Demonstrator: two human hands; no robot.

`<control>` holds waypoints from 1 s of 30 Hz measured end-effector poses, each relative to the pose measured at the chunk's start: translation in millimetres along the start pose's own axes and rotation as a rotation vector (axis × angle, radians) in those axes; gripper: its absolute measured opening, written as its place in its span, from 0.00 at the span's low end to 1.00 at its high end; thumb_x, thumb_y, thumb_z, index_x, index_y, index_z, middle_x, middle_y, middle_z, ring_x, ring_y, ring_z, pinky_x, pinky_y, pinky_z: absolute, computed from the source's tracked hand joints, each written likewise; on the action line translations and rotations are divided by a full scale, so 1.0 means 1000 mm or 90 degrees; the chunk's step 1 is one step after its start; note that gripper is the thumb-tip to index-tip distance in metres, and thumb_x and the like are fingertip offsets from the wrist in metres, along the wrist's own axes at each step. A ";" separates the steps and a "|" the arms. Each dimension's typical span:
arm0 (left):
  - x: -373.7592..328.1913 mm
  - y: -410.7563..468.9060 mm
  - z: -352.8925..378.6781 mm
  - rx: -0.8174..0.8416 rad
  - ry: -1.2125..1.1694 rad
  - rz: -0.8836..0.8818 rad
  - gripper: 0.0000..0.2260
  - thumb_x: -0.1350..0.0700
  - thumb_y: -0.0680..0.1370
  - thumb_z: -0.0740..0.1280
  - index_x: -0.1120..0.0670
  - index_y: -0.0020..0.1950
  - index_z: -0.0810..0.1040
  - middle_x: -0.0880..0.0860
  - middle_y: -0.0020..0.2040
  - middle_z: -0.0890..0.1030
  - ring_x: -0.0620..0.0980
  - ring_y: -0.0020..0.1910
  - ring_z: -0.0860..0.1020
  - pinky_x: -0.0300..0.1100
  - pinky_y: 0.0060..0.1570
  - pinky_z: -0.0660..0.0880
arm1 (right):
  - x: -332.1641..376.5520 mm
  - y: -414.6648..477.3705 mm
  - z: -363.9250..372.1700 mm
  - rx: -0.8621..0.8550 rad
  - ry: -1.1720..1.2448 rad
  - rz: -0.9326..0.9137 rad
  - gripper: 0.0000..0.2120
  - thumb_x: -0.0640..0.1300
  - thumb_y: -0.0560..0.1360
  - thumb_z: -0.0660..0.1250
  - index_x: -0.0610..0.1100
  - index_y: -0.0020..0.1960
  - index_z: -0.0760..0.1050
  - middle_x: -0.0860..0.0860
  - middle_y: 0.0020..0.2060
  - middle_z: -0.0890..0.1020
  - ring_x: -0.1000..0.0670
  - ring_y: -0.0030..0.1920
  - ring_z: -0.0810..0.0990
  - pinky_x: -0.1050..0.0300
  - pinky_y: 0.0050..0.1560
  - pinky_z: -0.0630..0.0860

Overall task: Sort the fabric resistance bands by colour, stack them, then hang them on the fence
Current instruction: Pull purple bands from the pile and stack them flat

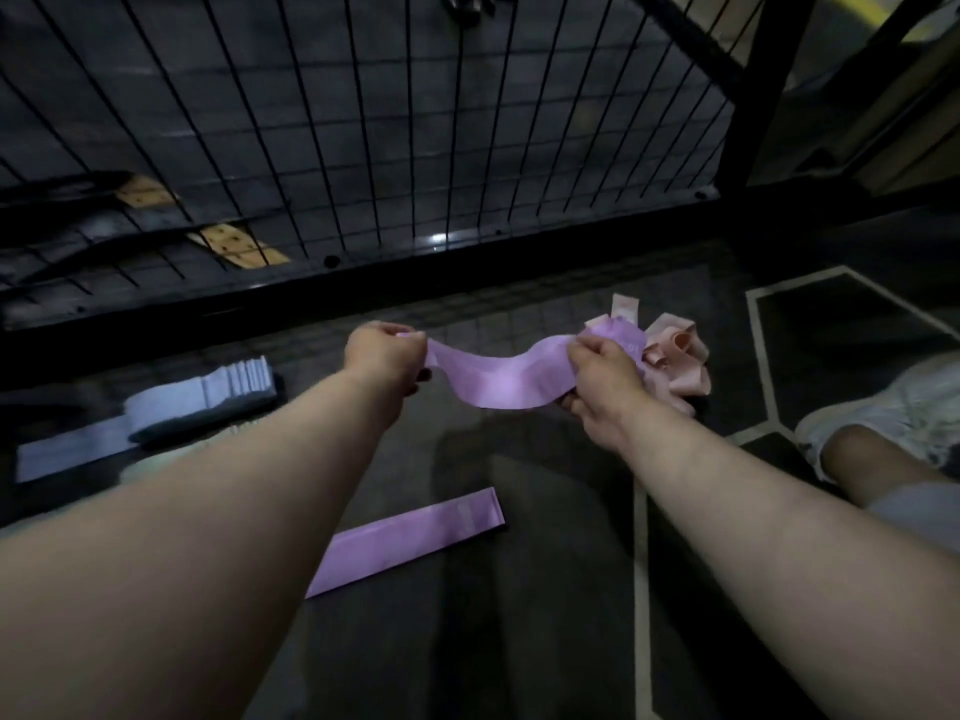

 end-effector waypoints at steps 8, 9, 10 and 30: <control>-0.110 -0.080 -0.086 -0.057 0.107 0.222 0.08 0.60 0.77 0.69 0.53 0.38 0.79 0.56 0.39 0.80 0.54 0.36 0.78 0.45 0.37 0.79 | 0.080 -0.109 0.007 0.030 -0.034 -0.211 0.19 0.38 0.78 0.68 0.47 0.66 0.70 0.50 0.50 0.78 0.49 0.50 0.79 0.57 0.38 0.81; -0.123 -0.090 -0.101 -0.080 0.130 0.250 0.06 0.60 0.77 0.69 0.53 0.40 0.80 0.55 0.37 0.80 0.53 0.35 0.78 0.44 0.37 0.79 | 0.090 -0.125 0.009 0.046 -0.041 -0.244 0.14 0.38 0.78 0.67 0.45 0.63 0.71 0.48 0.49 0.80 0.51 0.47 0.80 0.61 0.34 0.79; -0.133 -0.098 -0.114 -0.100 0.149 0.272 0.04 0.59 0.77 0.69 0.53 0.42 0.80 0.53 0.36 0.80 0.51 0.34 0.78 0.42 0.34 0.79 | 0.099 -0.137 0.011 0.056 -0.044 -0.271 0.09 0.39 0.79 0.66 0.44 0.58 0.73 0.47 0.47 0.82 0.52 0.44 0.81 0.61 0.33 0.79; -0.147 -0.246 -0.179 0.099 0.225 0.320 0.17 0.66 0.73 0.69 0.57 0.61 0.78 0.57 0.57 0.81 0.51 0.53 0.79 0.40 0.56 0.76 | 0.187 -0.324 0.024 0.316 -0.080 -0.327 0.09 0.35 0.78 0.64 0.46 0.56 0.75 0.47 0.40 0.79 0.50 0.31 0.77 0.58 0.33 0.76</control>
Point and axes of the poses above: each hand's wrist, its own y-axis towards the middle knuckle, its own z-axis out of the palm, x = y × z, the point moved 2 cm from there along y, towards the middle knuckle
